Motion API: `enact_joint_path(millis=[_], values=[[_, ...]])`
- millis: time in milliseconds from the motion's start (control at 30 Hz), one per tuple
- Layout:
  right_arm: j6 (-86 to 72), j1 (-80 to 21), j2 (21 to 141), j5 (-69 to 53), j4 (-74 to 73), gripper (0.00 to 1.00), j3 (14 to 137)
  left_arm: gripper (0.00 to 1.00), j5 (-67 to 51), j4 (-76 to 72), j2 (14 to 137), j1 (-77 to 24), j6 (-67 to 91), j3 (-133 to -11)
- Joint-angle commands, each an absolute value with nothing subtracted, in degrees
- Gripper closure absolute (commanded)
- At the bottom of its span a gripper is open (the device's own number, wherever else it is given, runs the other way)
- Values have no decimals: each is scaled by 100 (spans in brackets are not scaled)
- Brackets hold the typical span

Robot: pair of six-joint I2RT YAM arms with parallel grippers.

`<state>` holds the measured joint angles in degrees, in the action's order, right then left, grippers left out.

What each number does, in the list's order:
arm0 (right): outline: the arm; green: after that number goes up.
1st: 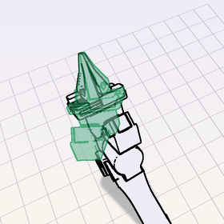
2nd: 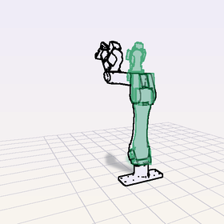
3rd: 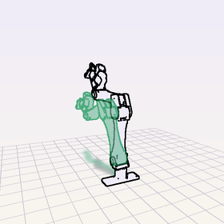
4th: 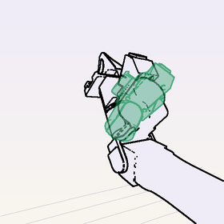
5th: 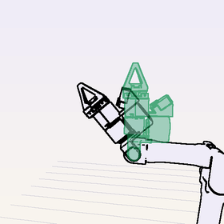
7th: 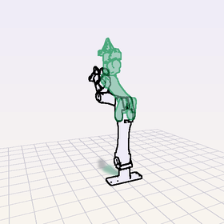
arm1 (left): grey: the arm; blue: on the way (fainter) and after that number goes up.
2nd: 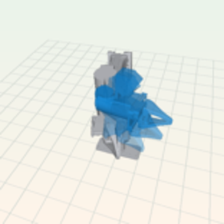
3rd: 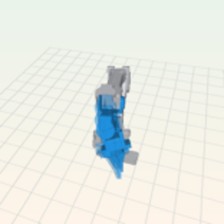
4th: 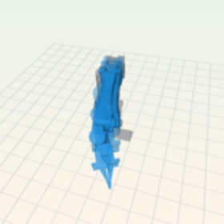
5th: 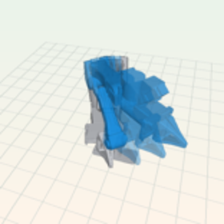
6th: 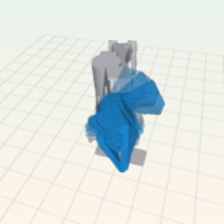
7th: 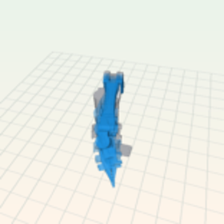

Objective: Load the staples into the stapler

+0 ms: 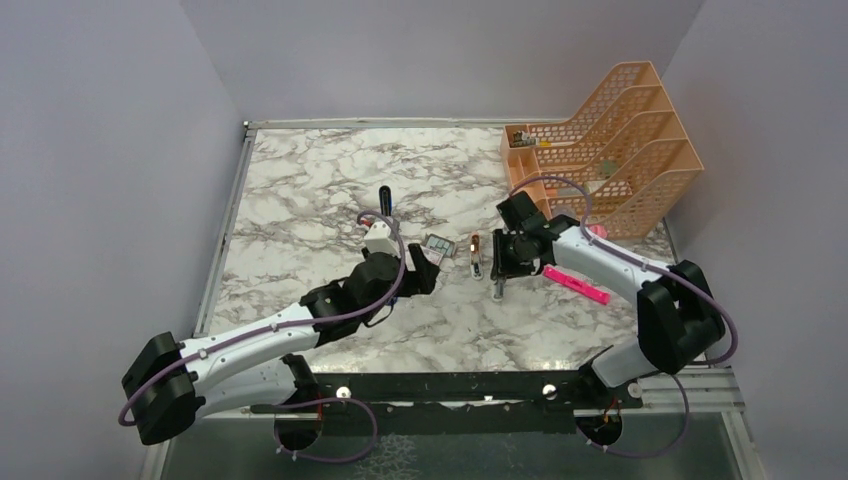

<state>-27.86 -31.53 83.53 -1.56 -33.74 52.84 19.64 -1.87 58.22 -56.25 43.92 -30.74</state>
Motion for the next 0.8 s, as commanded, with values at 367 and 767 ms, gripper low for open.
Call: enact_joint_path(millis=[367, 767], values=[[-2154, -2933, 9861, 461, -3801, 66, 6596, 16, 3571, 1064, 5945, -5514, 3312, -3819], [-2132, -2927, 10312, 610, -3858, 62, 6858, 14, 3618, 1046, 6085, -5324, 3292, -3752]])
